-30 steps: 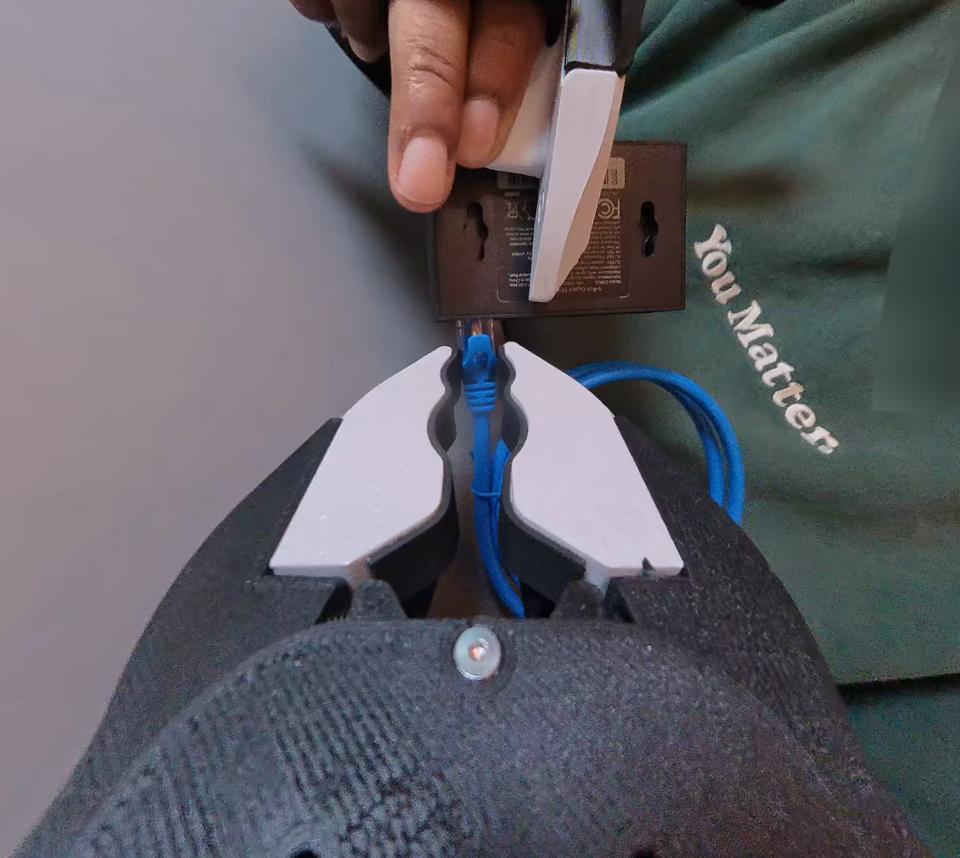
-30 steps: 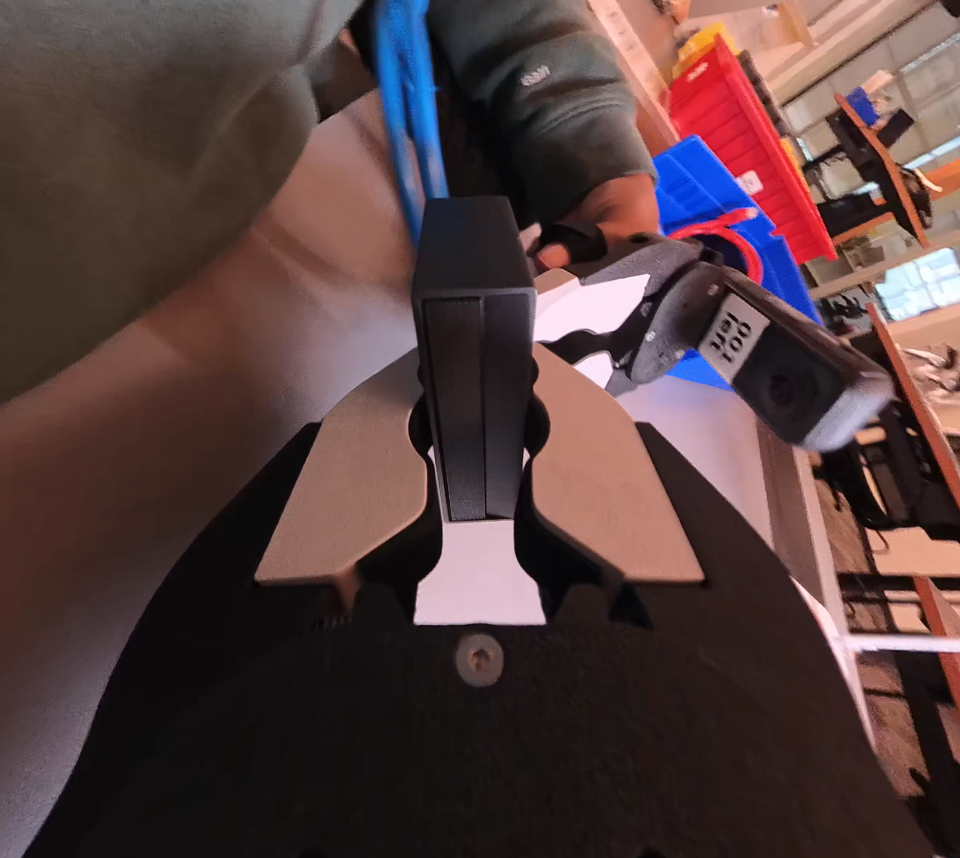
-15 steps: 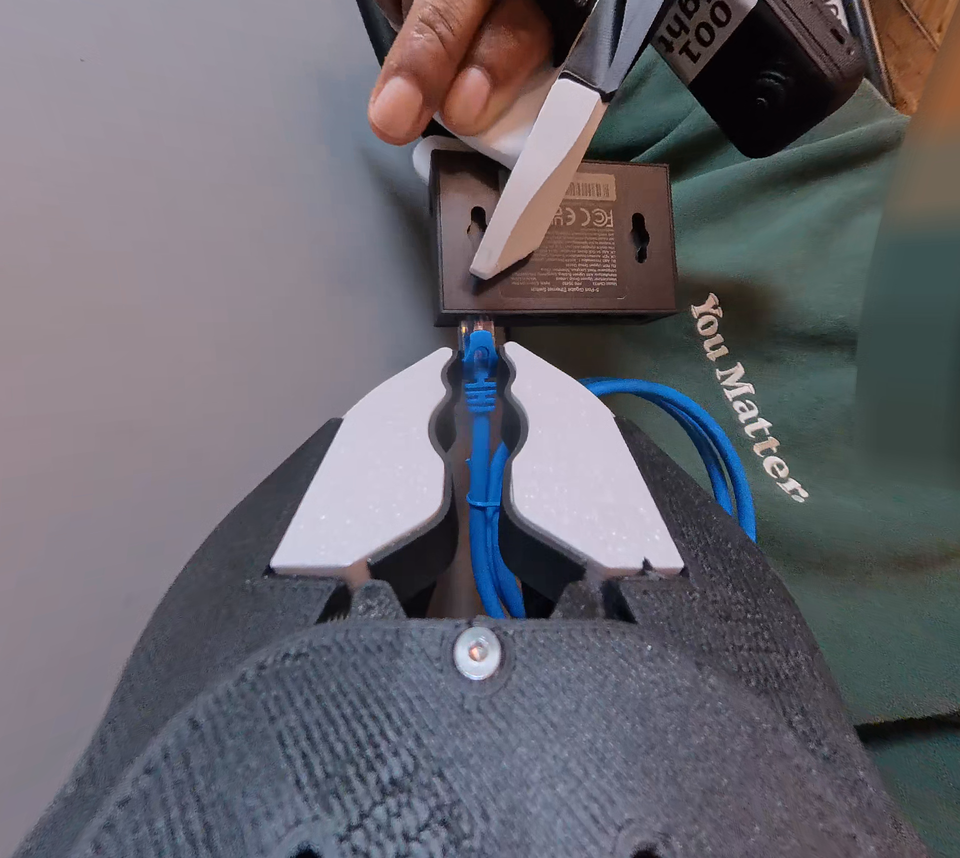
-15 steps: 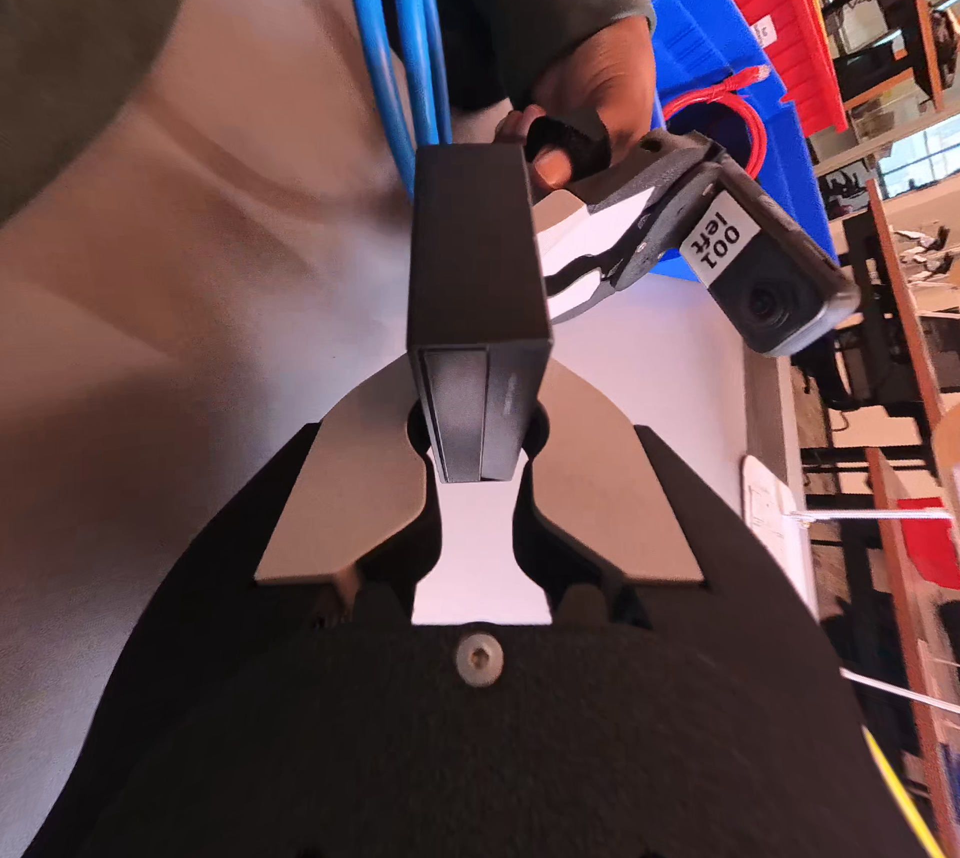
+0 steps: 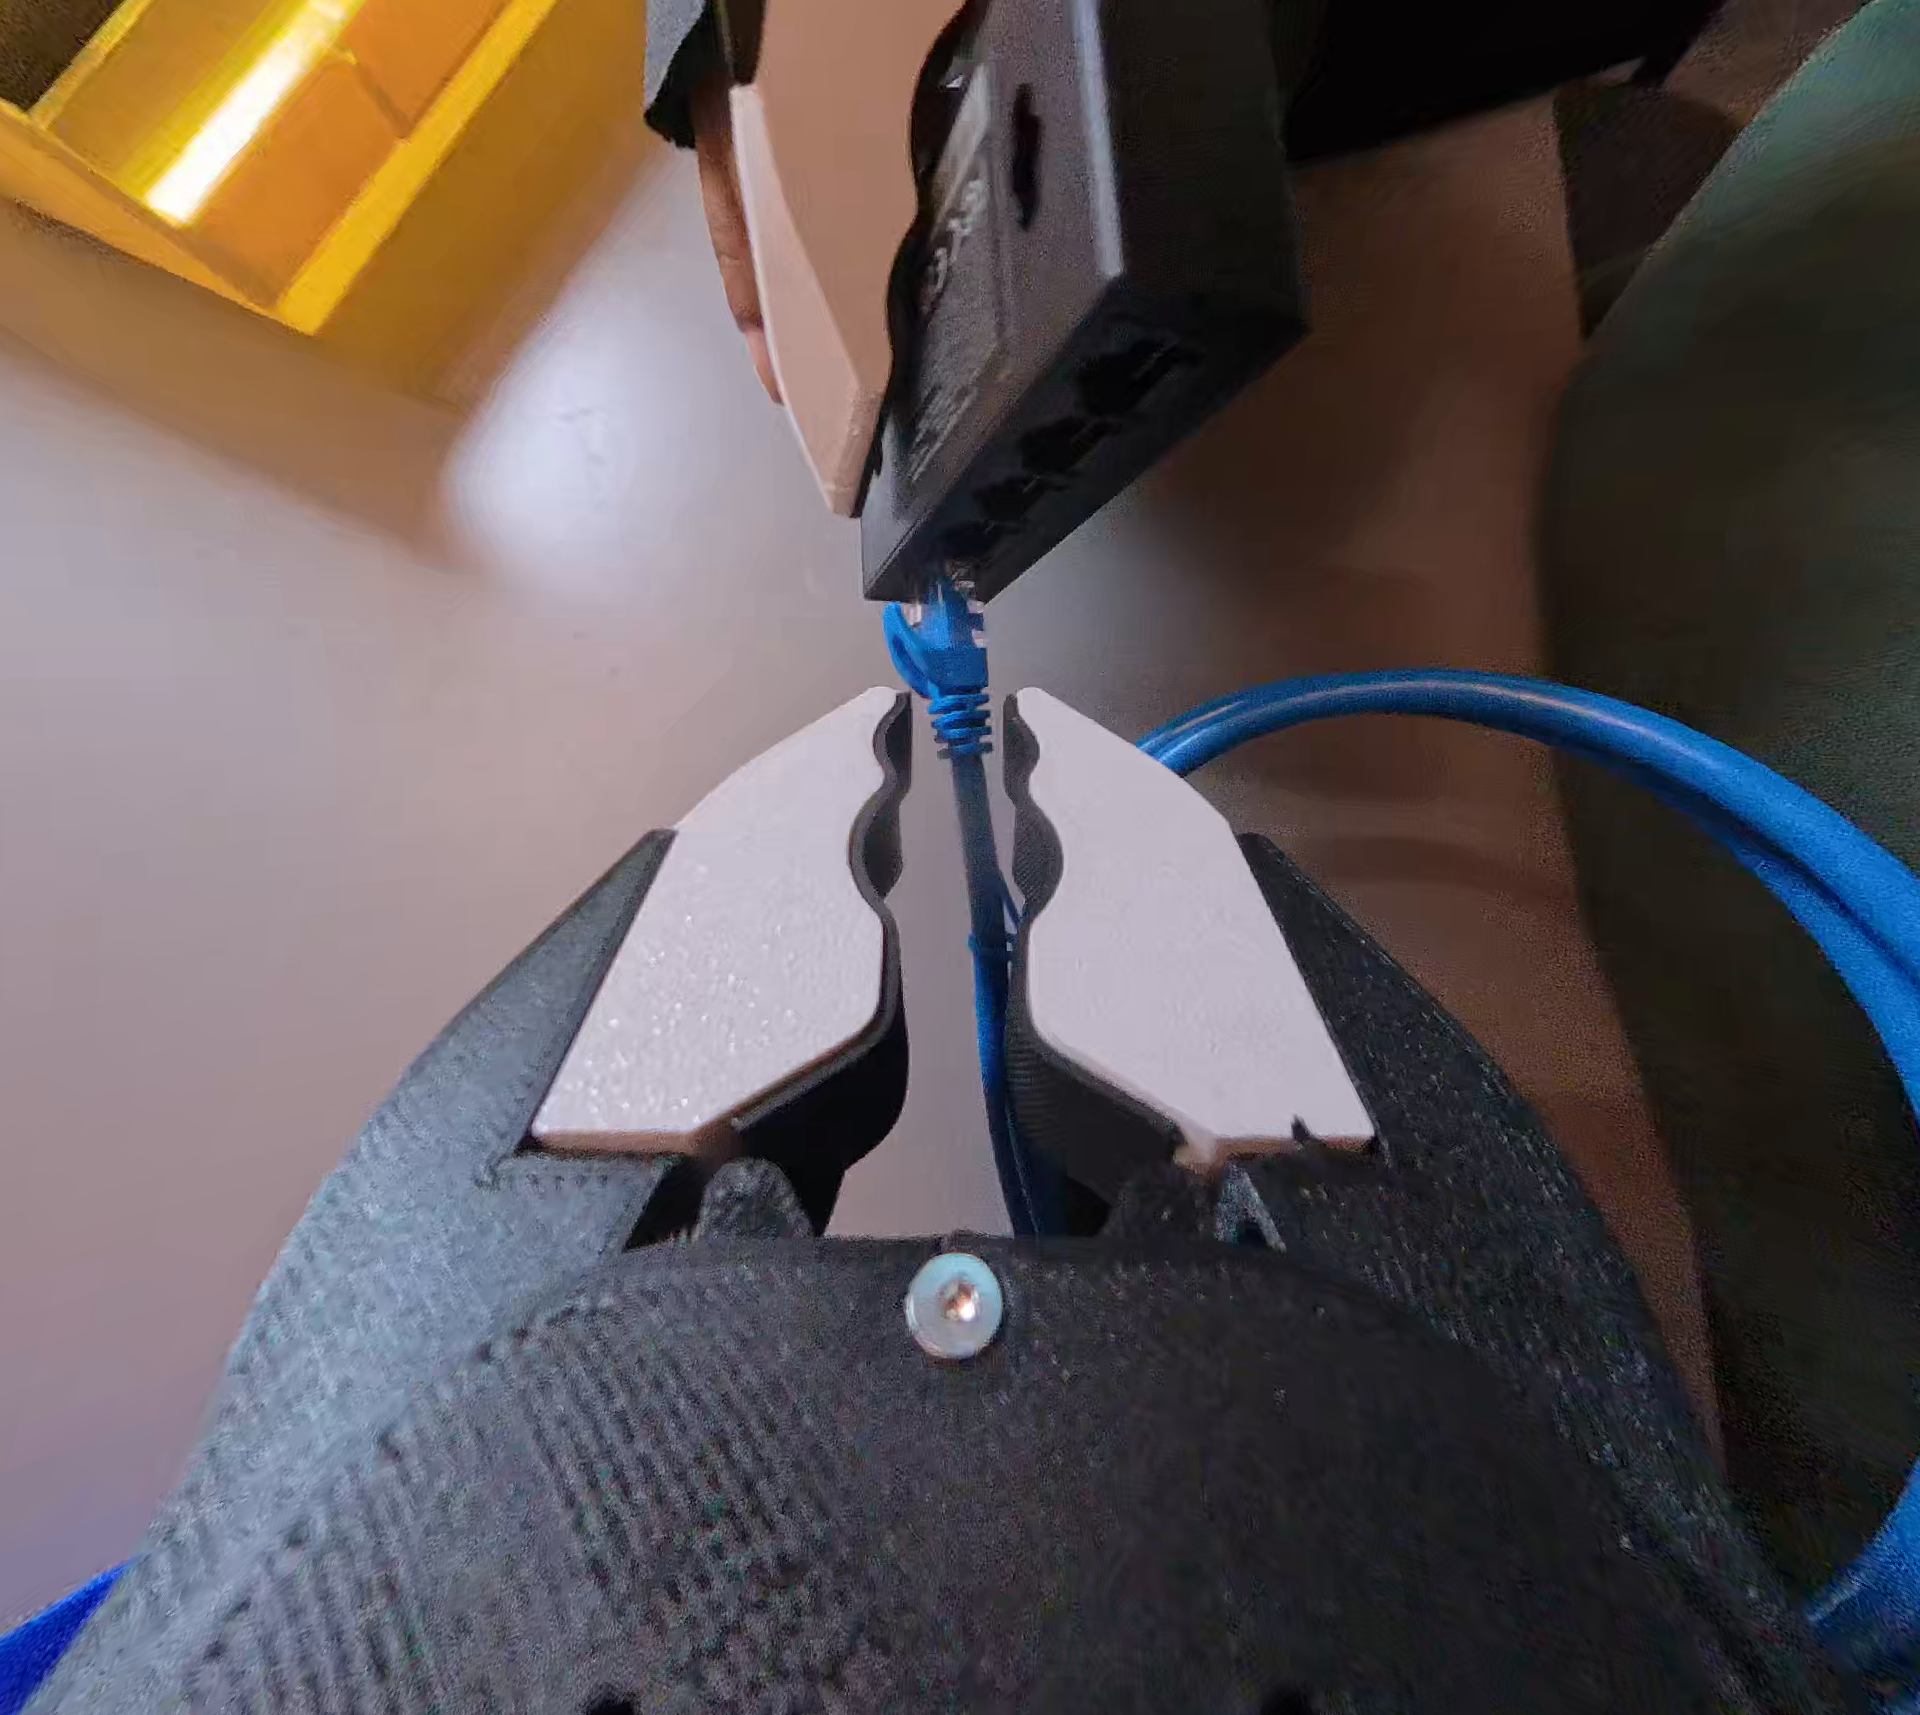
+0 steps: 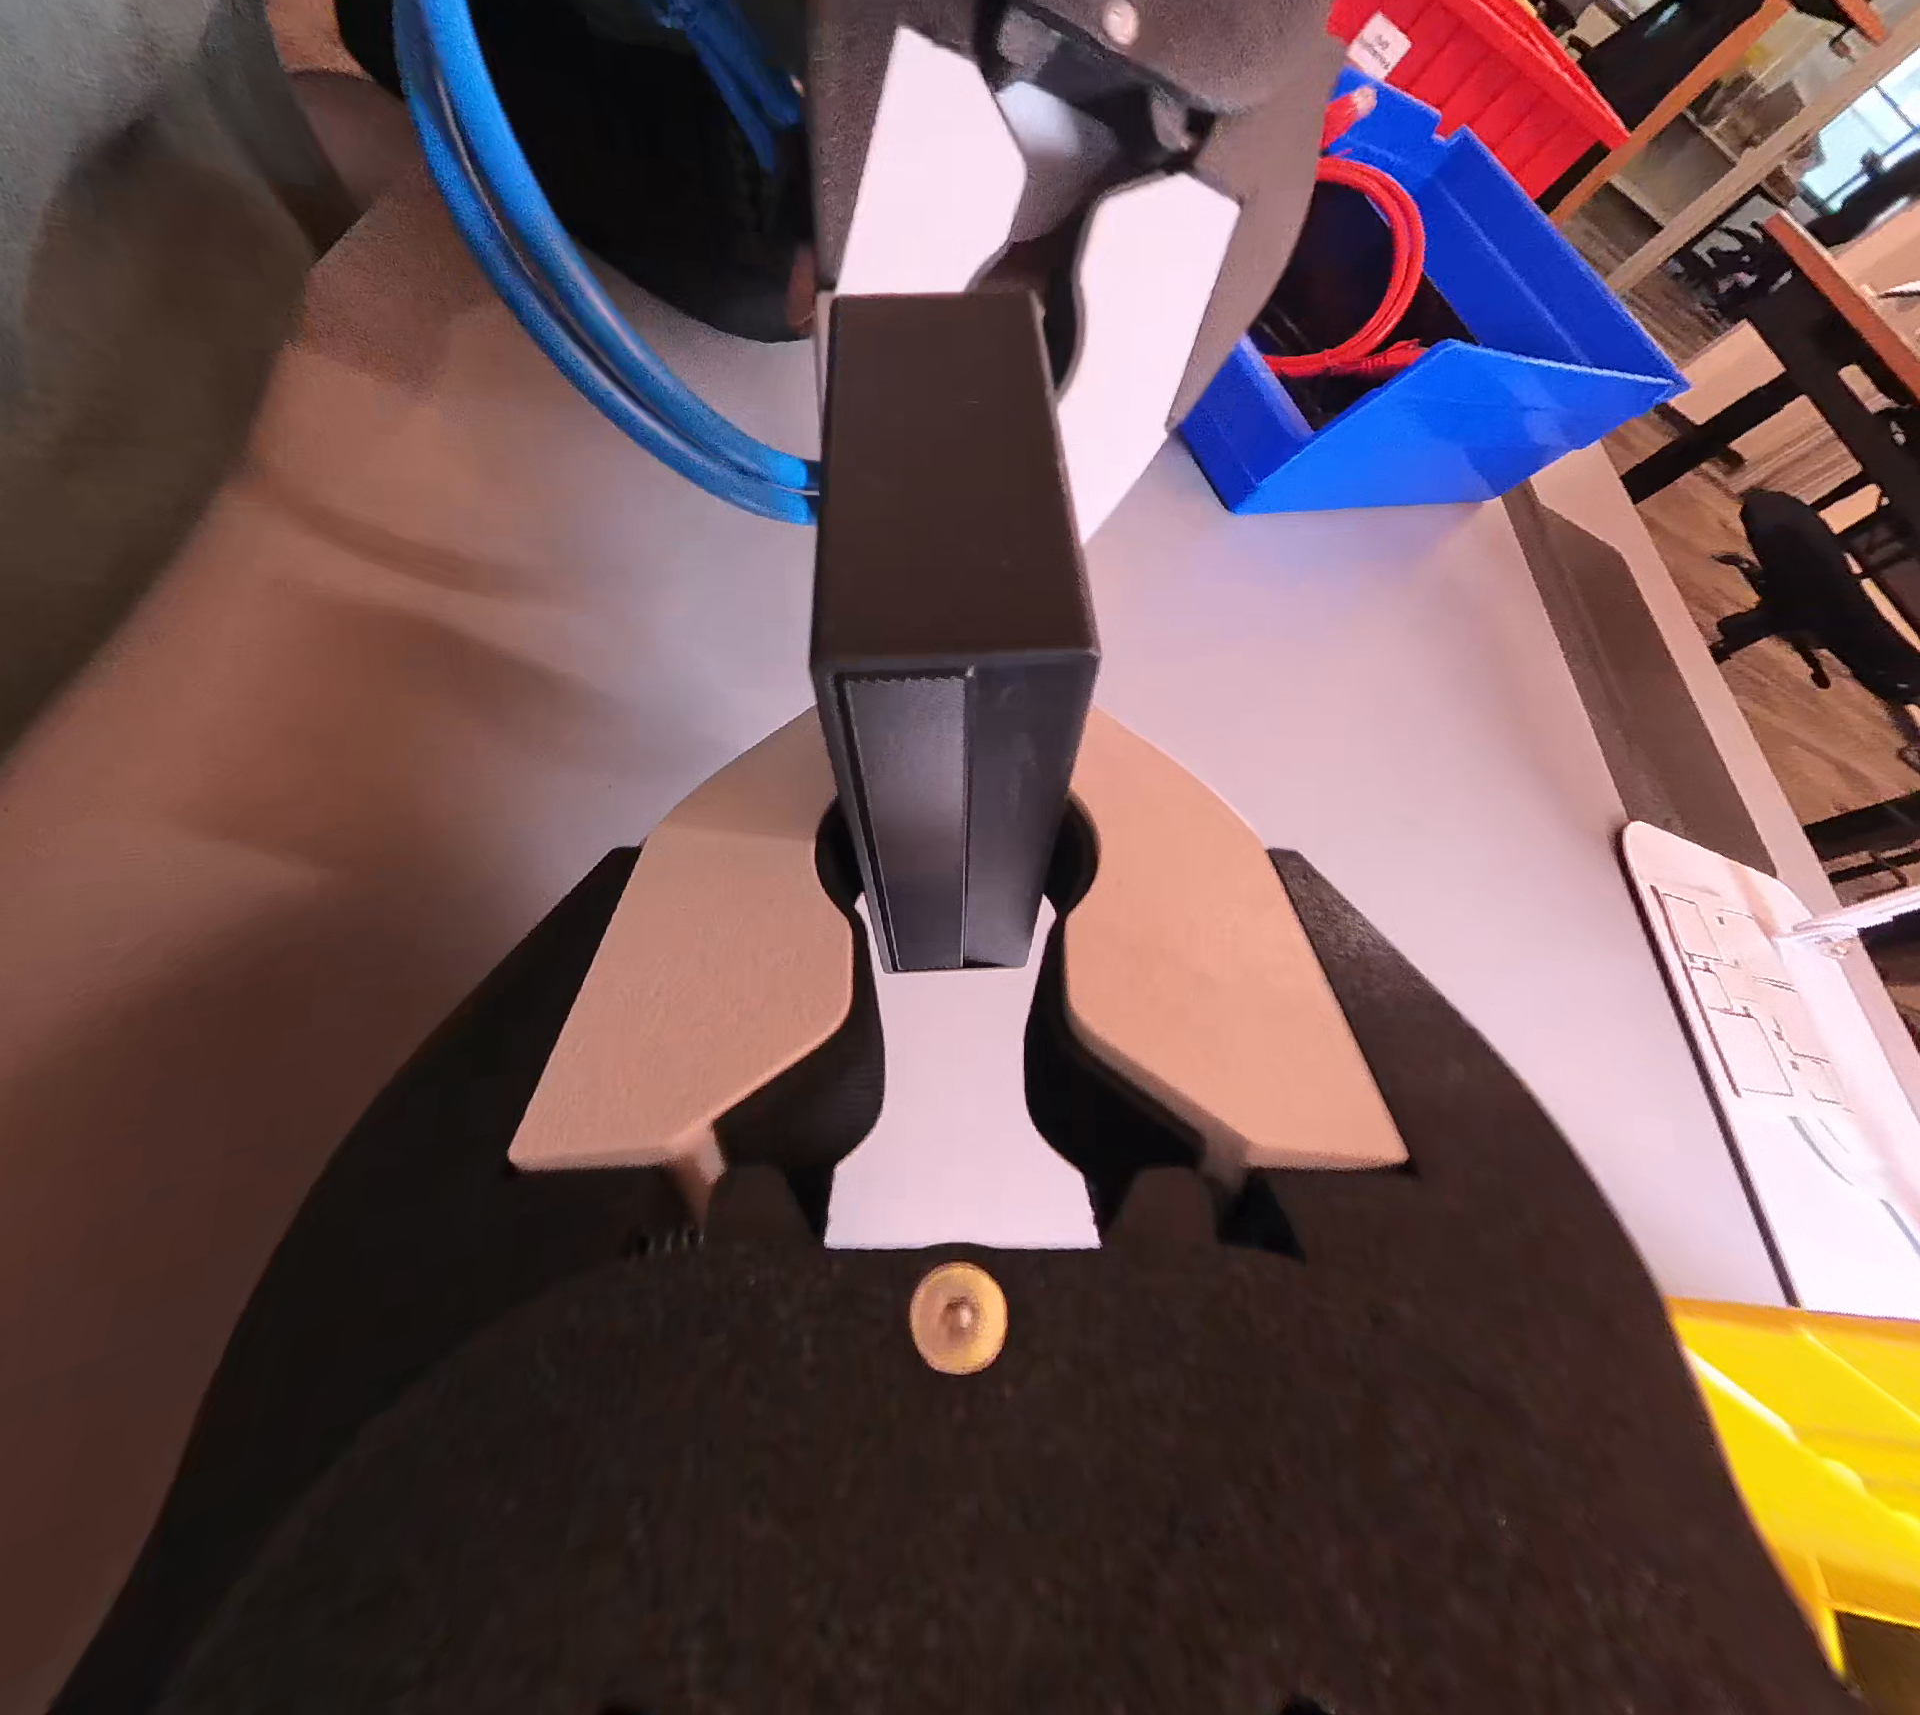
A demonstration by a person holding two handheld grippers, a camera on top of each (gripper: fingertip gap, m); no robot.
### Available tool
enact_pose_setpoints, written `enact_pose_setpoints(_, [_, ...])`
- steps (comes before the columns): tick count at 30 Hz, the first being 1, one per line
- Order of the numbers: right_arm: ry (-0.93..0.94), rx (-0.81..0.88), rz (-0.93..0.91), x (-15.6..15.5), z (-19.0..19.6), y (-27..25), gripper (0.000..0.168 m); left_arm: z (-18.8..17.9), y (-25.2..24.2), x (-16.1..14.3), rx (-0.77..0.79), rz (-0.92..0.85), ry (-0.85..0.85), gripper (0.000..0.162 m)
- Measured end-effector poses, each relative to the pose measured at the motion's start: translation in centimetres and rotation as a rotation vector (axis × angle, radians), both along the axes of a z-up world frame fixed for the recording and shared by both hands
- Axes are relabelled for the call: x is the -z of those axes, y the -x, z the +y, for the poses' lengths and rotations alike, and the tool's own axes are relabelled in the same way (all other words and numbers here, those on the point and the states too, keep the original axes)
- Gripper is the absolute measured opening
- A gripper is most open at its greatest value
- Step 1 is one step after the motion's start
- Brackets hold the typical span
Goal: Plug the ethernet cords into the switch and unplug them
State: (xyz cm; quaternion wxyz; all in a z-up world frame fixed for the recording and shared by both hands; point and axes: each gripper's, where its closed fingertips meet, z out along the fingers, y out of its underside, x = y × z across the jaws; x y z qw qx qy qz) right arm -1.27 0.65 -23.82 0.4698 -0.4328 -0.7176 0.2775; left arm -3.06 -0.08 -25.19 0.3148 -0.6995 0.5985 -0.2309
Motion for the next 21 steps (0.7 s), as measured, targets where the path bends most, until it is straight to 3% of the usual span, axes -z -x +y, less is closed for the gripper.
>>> enact_pose_setpoints(6, [0.133, 0.012, 0.018, -0.03, 0.06, 0.10, 0.030, 0.61, 0.08, 0.52, 0.041, 0.151, -0.239, 0.010])
enact_pose_setpoints(21, [0.313, -0.062, 0.105, -0.84, -0.41, 0.15, 0.029, 0.34, -0.65, 0.19, 0.051, 0.035, -0.096, 0.007])
